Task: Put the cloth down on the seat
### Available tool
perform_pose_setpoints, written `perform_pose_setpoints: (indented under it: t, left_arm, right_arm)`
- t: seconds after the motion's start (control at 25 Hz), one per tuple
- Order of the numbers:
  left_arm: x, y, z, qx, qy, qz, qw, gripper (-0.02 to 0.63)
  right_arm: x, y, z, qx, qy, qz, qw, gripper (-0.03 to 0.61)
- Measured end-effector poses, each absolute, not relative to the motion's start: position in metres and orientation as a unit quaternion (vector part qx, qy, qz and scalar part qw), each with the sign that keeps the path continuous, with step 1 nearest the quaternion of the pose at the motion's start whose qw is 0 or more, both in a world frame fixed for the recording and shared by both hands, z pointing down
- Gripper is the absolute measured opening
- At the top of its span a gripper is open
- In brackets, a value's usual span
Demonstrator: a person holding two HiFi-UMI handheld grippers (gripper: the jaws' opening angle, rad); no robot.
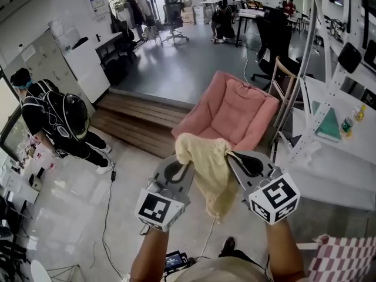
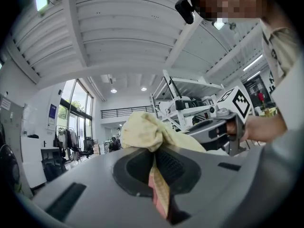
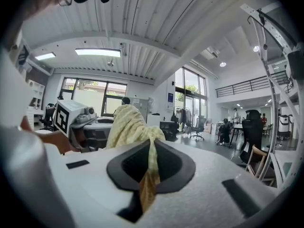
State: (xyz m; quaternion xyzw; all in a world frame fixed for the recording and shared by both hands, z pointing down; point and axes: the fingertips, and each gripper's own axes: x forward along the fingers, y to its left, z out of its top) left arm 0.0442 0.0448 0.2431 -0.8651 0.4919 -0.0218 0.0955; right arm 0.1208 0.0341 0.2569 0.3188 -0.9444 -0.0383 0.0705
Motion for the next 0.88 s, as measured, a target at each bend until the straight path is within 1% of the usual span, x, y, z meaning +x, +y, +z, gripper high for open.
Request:
perform_pose_setpoints:
  t: [0.6,0.88]
  left_arm:
    - [0.093,-0.02,0.239,-0.847,0.52,-0.048,0.095,0.014]
    - [0.115,-0.045,0.222,-0.839,0.533,-0.047,0.105,0.014]
  right_arm:
    - [0.164,-0.04,0.25,0.279,-0.959,-0.029,0.04,0.003]
    - [0.188,-0.067,0.237,0.276,-0.96,-0.033,0.025,0.003]
